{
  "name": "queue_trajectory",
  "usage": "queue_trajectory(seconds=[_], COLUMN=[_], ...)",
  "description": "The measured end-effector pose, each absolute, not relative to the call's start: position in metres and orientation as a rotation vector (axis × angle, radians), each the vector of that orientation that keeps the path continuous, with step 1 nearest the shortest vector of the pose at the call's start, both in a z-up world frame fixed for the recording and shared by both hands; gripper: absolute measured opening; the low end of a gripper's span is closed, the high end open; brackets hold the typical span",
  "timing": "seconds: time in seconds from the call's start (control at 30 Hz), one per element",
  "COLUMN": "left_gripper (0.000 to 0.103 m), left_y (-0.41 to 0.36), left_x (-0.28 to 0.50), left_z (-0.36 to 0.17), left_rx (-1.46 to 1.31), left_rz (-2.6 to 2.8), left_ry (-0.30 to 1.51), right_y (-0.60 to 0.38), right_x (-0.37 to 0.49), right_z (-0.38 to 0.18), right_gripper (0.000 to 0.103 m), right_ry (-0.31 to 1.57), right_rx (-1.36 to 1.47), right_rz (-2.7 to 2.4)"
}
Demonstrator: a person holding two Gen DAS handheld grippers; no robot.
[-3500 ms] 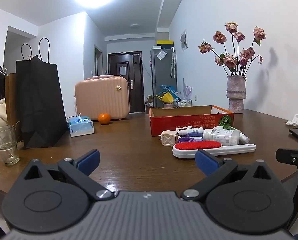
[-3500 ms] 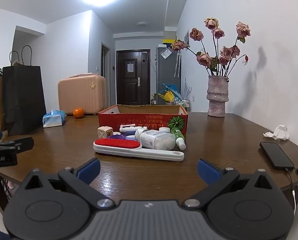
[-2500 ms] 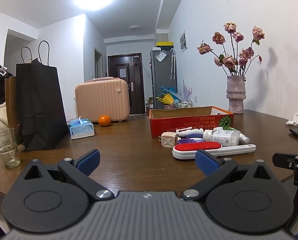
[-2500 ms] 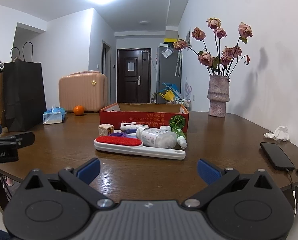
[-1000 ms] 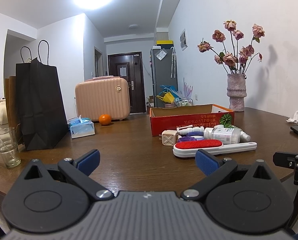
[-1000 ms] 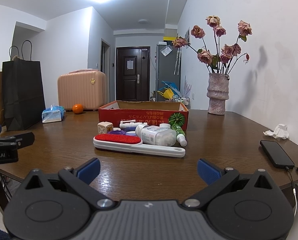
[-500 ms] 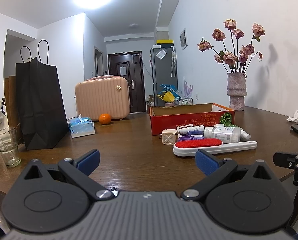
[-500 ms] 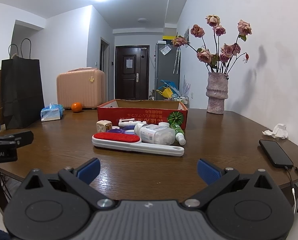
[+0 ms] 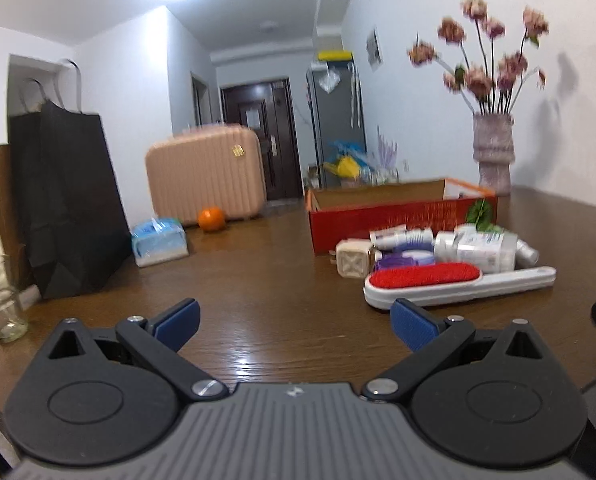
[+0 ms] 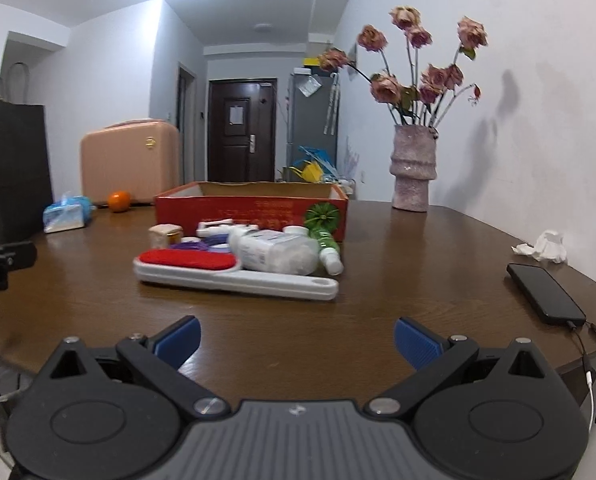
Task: Organize rigid objects
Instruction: 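Grasp the red-and-white lint brush with the left gripper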
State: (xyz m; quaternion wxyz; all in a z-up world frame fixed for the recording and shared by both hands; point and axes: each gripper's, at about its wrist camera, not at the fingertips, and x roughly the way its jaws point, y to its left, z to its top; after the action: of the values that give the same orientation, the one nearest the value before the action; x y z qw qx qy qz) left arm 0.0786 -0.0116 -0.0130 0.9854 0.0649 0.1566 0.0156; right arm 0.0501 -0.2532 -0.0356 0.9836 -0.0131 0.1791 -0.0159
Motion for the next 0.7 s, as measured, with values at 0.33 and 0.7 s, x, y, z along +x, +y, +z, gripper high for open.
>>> queue_trajectory(seconds=[0.33,0.7], left_gripper=[0.097,0.045], left_y=[-0.013,0.001], left_x=[0.193,0.258], left_z=[-0.015,-0.031], left_rx=[-0.096,-0.261], left_rz=[-0.188,-0.317], left_ry=[0.566,0.688], right_y=[-0.32,-0.321], right_x=[0.148,0.208], right_z=[-0.018,-0.037], right_gripper=[0.068,0.019], right_ry=[0.523,0.645], right_rx=[0.165,0.197], right_rz=[-0.027,0.04])
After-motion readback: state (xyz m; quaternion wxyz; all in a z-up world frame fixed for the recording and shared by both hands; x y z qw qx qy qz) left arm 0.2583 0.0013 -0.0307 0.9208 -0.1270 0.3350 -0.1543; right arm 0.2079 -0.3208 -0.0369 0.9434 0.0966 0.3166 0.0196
